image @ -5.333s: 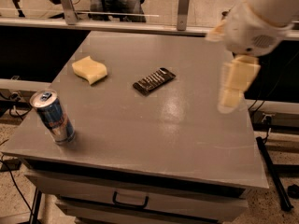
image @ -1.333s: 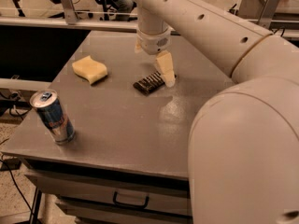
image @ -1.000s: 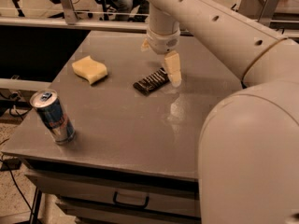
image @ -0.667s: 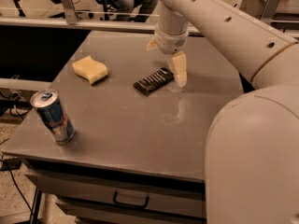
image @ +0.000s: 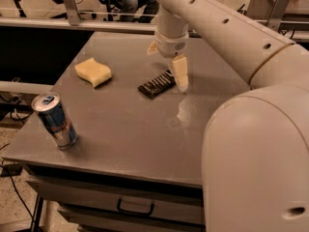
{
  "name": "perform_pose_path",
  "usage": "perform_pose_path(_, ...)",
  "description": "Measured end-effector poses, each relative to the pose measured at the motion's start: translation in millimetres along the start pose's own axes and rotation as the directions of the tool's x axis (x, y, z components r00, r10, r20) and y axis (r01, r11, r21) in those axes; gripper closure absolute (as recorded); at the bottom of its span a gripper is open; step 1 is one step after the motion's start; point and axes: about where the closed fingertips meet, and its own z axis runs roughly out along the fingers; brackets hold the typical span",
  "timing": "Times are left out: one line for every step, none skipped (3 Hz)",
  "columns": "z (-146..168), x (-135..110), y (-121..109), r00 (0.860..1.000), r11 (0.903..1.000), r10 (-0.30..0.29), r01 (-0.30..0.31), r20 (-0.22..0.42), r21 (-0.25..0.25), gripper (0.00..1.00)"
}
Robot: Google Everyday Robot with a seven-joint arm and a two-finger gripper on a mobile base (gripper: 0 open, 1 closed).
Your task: Move rxbar chocolate near redbull can
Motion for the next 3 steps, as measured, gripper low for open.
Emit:
perform_pose_path(8.1, -1.2, -2.0, 1.000, 0.9998, 0.005, -0.005, 0.001, -0.021, 0.02)
perform_pose_path(10.4, -1.1, -4.3, 1.000, 0.9999, 0.005, -0.005, 0.002, -0.013, 0.25)
perform_pose_path(12.3, -1.2, -6.1, 1.000, 0.9999, 0.004, -0.004, 0.002, -0.009, 0.47)
